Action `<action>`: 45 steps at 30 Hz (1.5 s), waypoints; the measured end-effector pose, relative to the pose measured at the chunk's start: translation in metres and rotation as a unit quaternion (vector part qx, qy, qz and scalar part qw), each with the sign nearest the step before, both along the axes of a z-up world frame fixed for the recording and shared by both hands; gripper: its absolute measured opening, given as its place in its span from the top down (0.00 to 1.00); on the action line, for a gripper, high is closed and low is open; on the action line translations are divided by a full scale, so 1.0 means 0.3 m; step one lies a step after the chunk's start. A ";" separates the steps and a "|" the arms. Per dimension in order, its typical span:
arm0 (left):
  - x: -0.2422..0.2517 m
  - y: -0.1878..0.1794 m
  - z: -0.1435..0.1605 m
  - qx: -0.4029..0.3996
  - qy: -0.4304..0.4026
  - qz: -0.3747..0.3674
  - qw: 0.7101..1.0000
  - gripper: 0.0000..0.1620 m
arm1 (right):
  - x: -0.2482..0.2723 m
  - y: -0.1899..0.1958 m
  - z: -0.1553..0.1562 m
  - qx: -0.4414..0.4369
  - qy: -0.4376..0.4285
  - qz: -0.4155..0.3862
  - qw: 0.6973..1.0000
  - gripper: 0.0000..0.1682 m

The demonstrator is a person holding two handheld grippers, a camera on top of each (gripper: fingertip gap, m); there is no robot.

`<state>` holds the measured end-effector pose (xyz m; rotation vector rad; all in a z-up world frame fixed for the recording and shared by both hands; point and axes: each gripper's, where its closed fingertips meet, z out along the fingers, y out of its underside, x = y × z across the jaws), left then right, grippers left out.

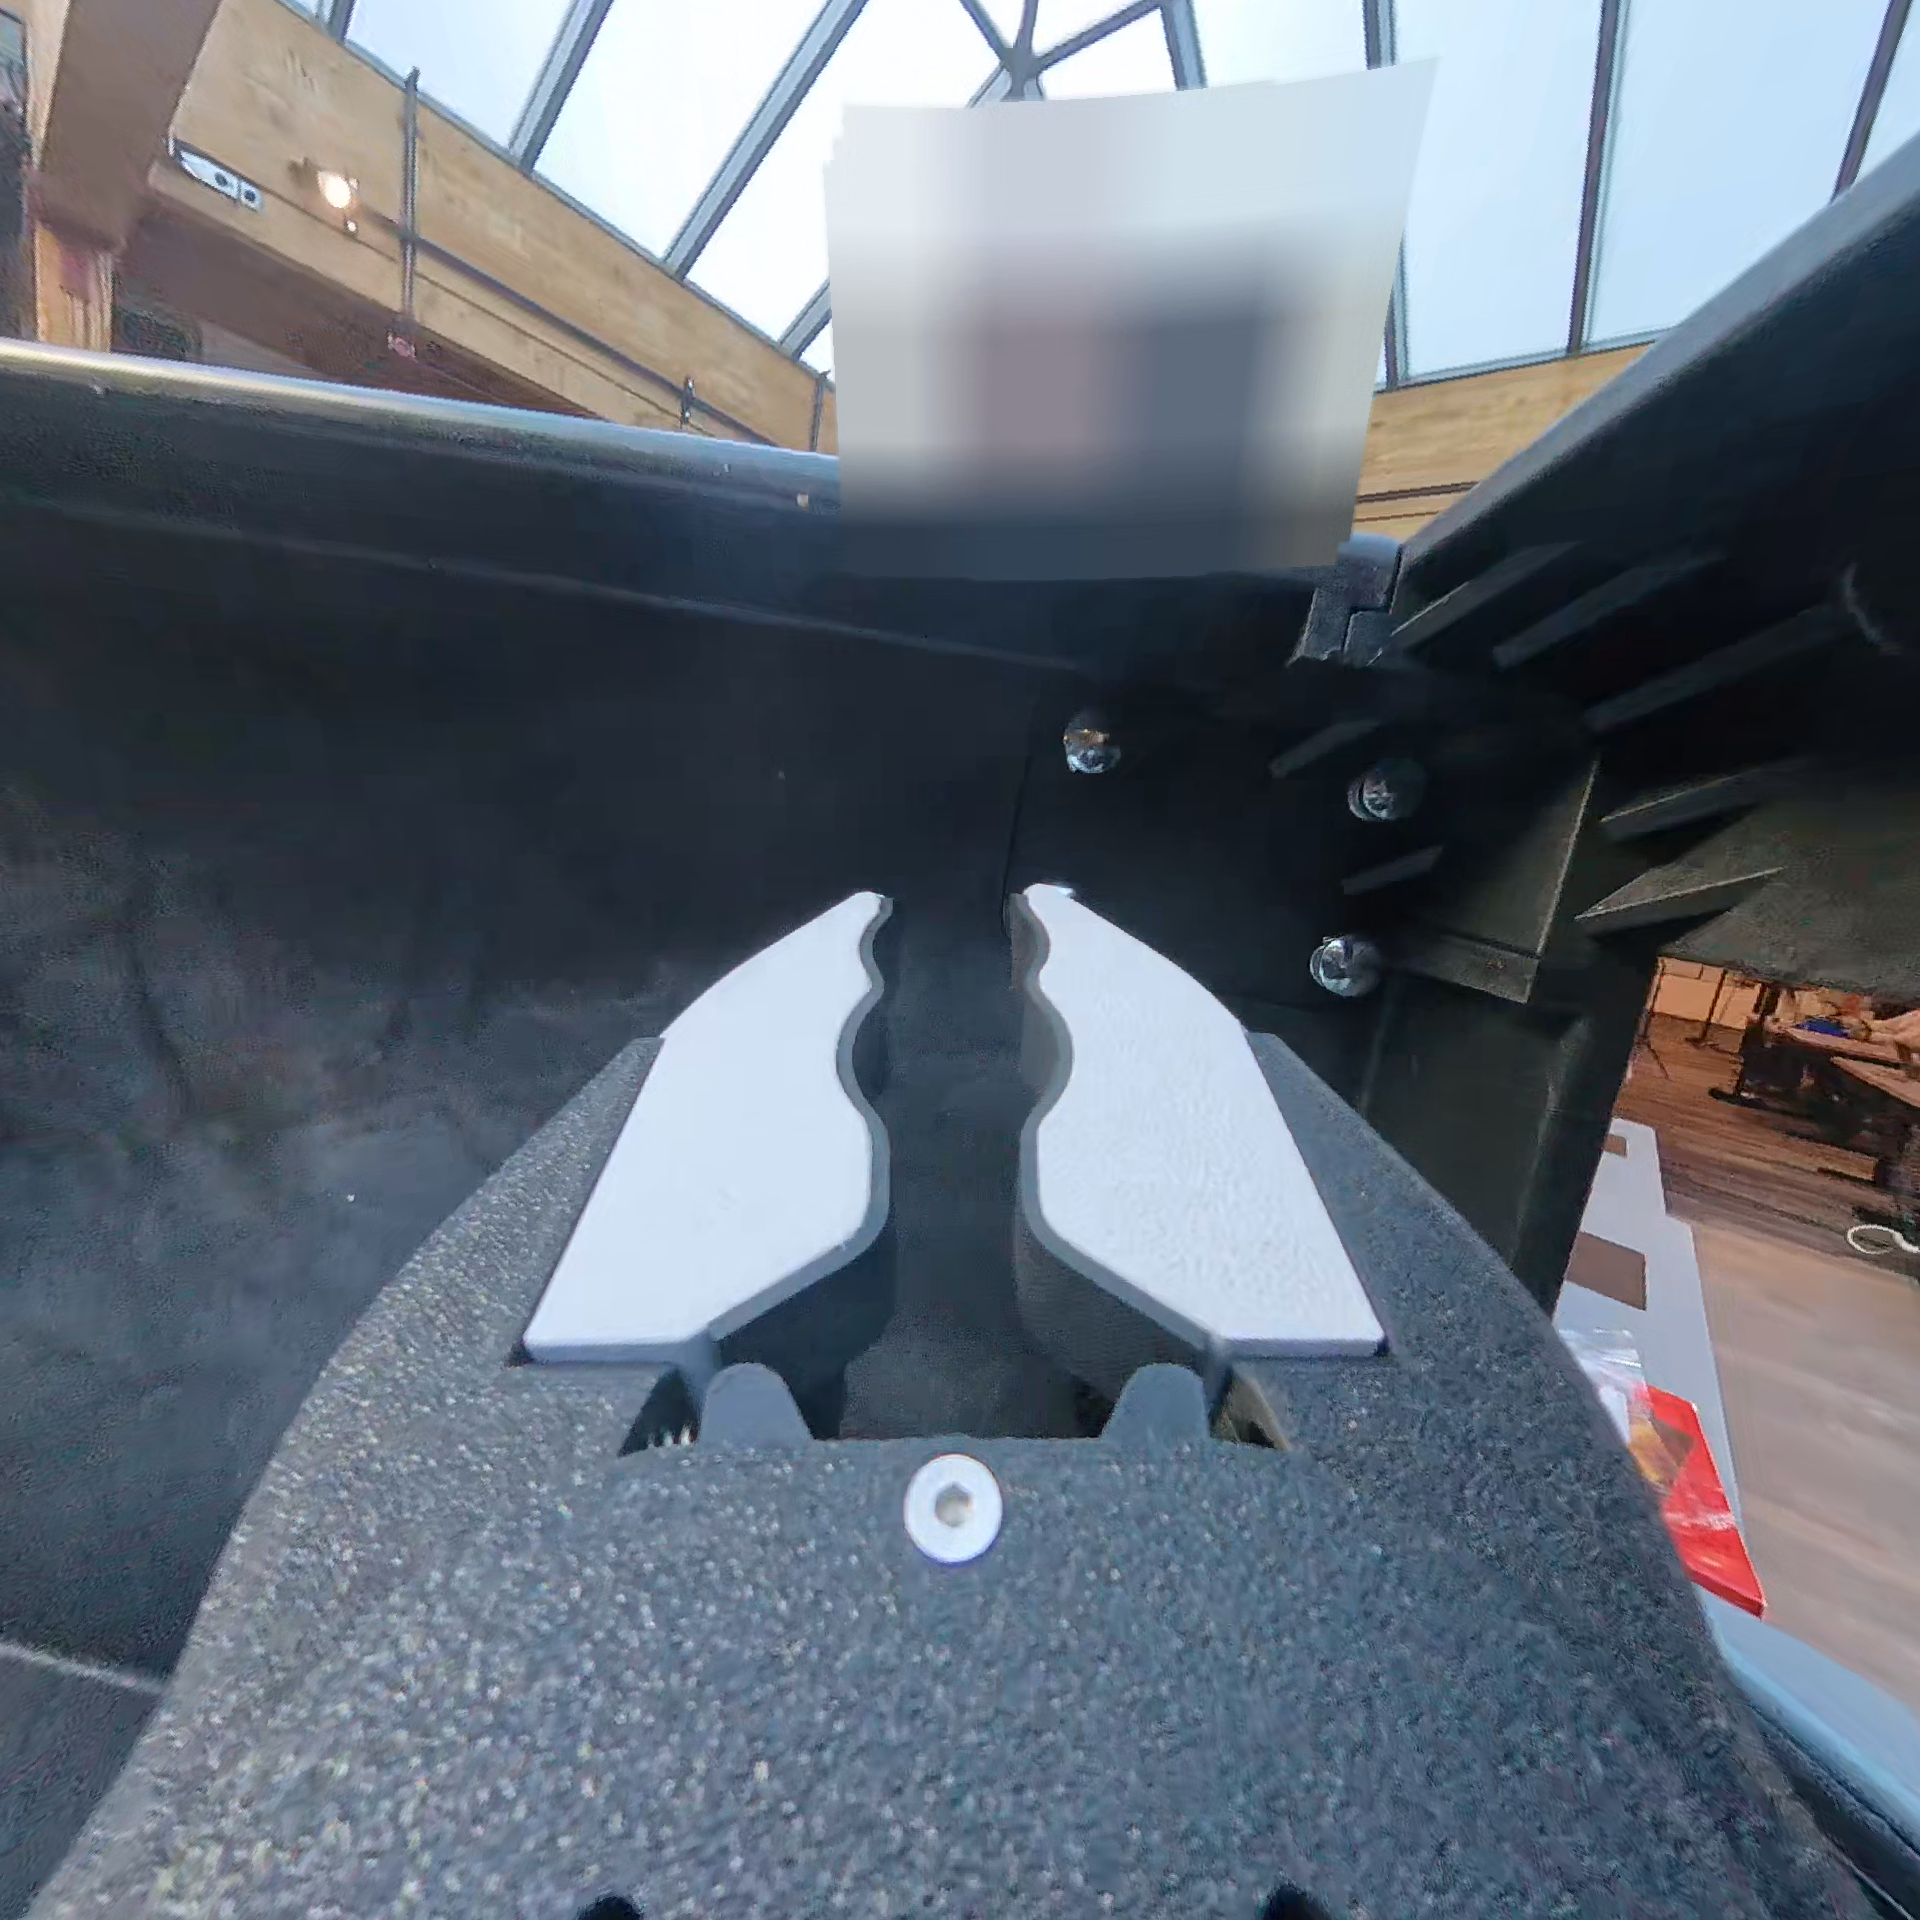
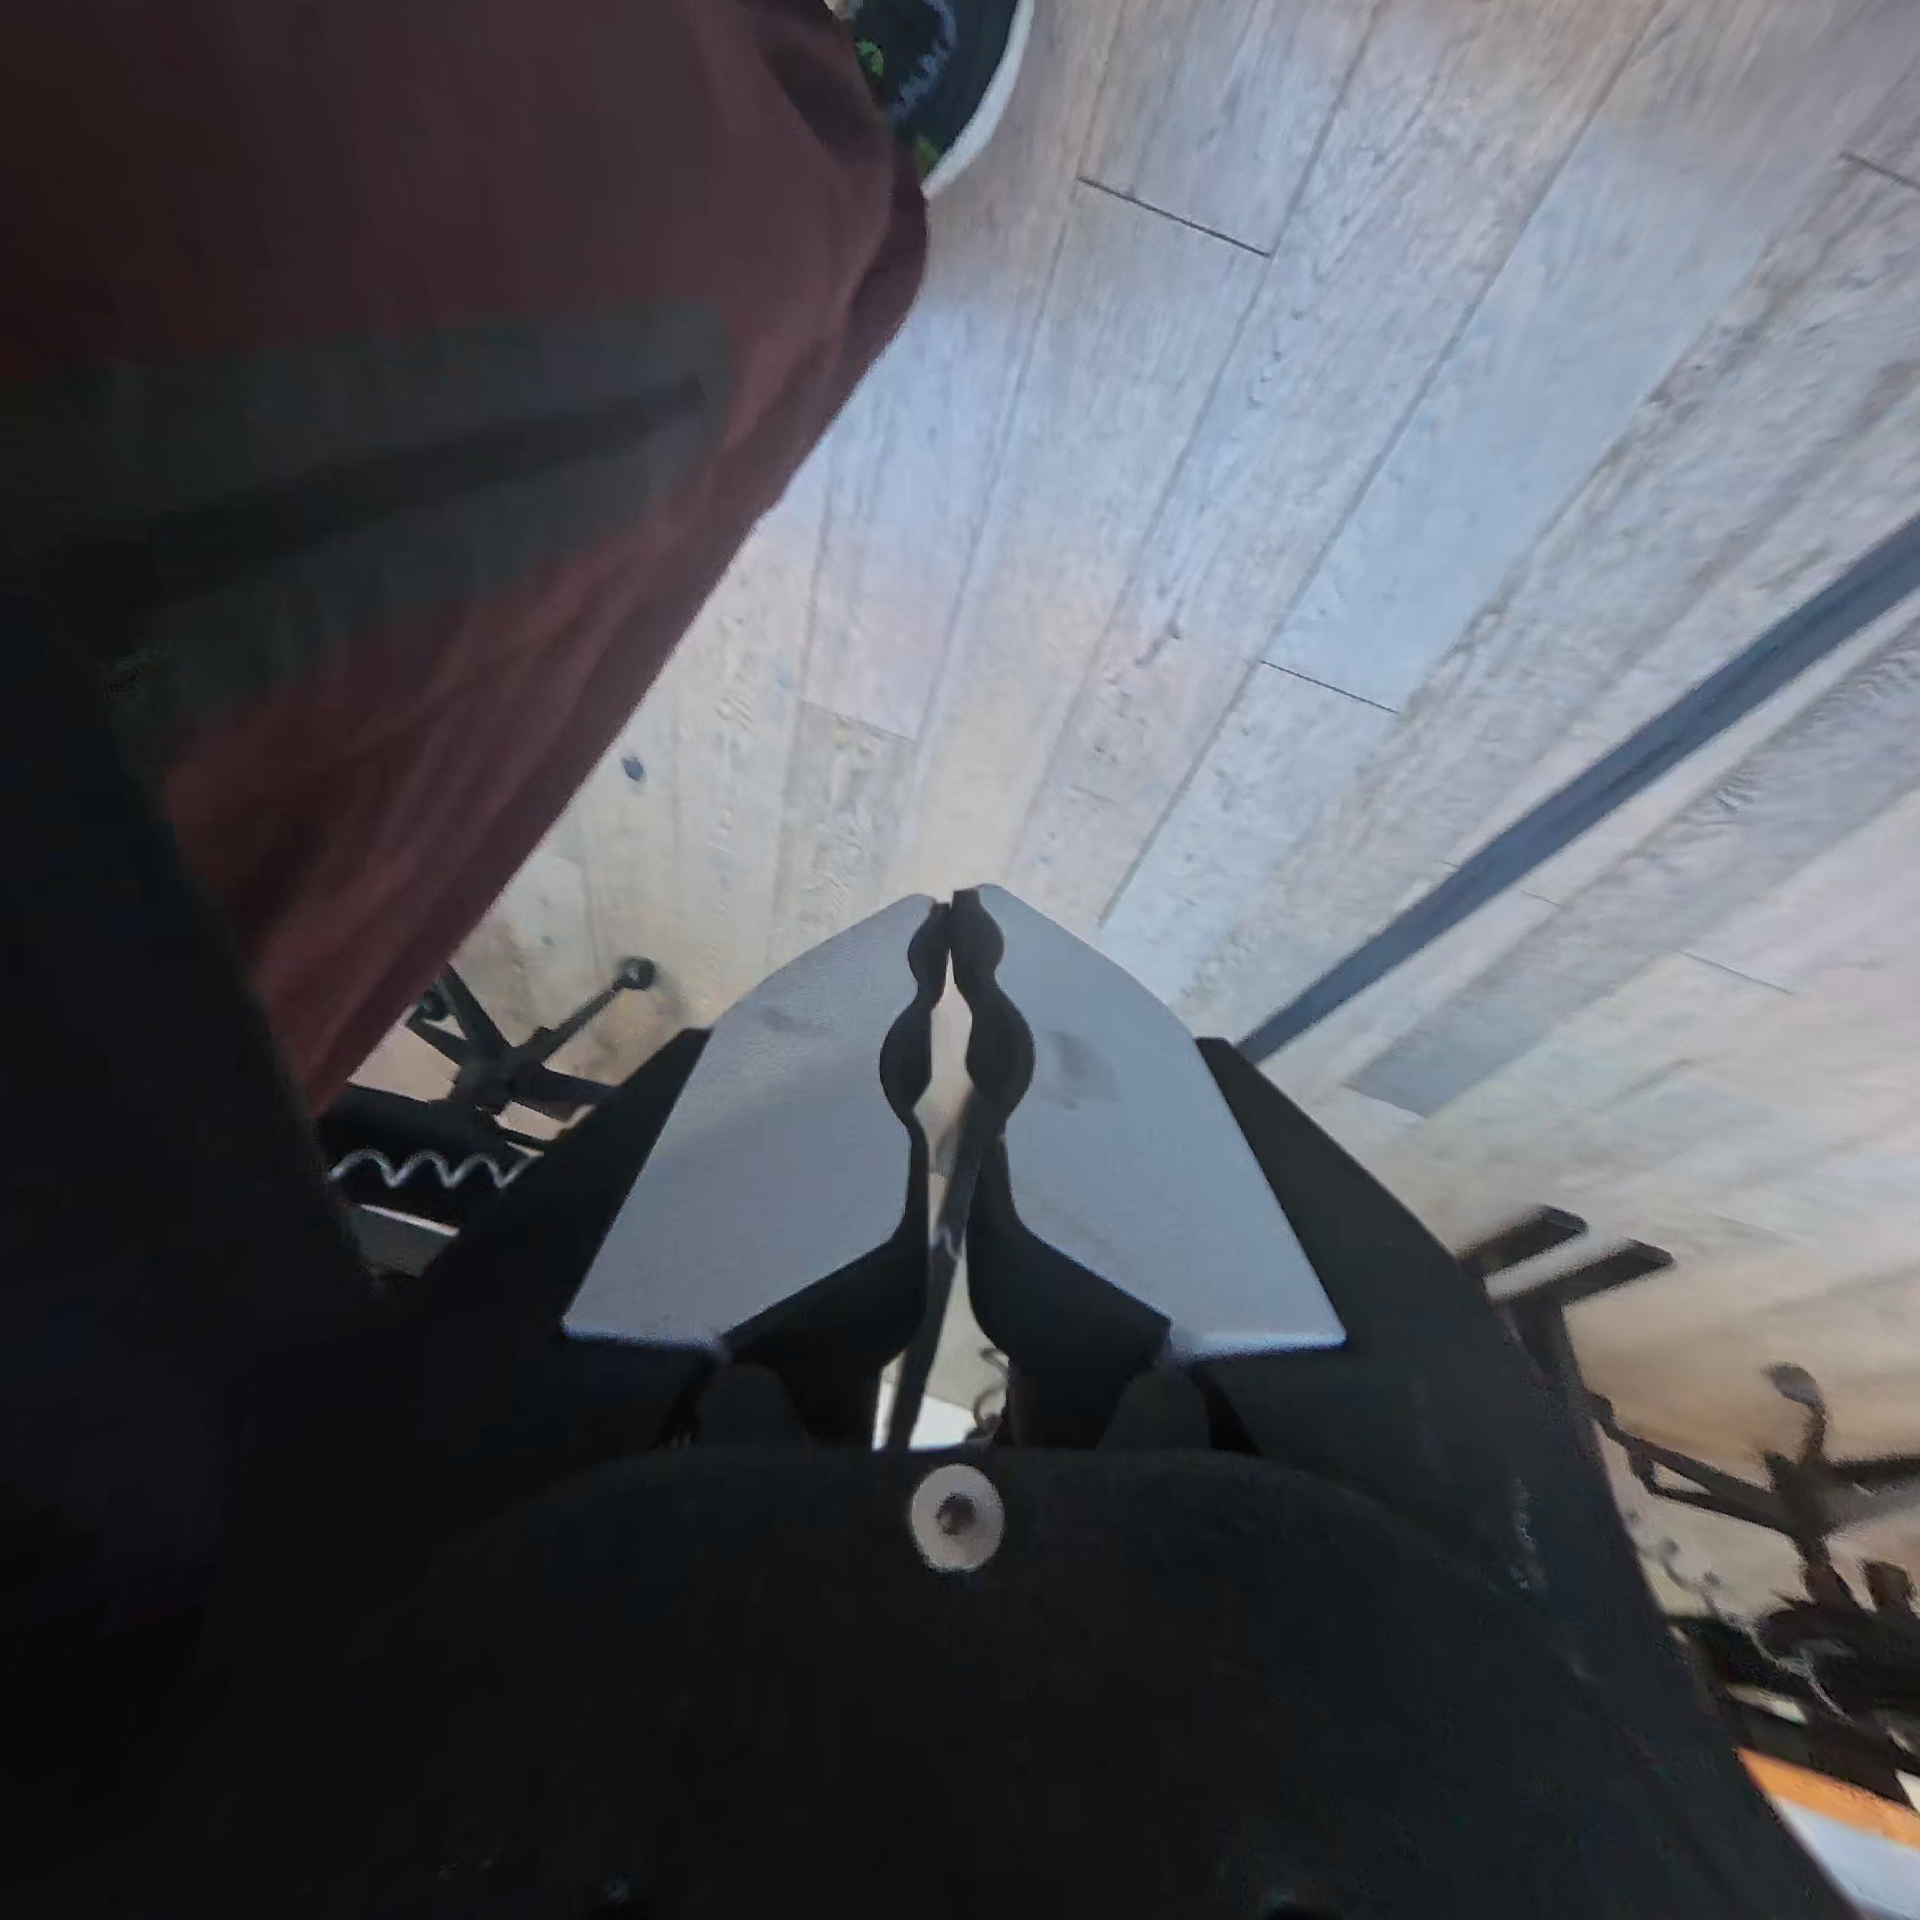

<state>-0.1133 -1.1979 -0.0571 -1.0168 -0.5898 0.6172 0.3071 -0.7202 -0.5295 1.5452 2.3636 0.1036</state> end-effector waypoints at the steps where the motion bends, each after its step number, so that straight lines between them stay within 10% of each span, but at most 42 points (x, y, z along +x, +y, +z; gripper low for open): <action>1: 0.003 -0.005 0.002 0.004 0.003 -0.001 1.000 0.87 | -0.017 0.018 0.025 0.011 -0.002 0.001 1.000 0.98; 19: -0.045 0.115 -0.029 0.062 0.028 -0.094 0.993 0.90 | -0.073 -0.181 0.225 0.077 -0.040 0.028 0.996 0.98; 45: 0.058 0.337 -0.001 0.053 0.033 -0.260 0.964 1.00 | -0.055 -0.248 0.256 0.068 -0.074 0.026 0.995 0.98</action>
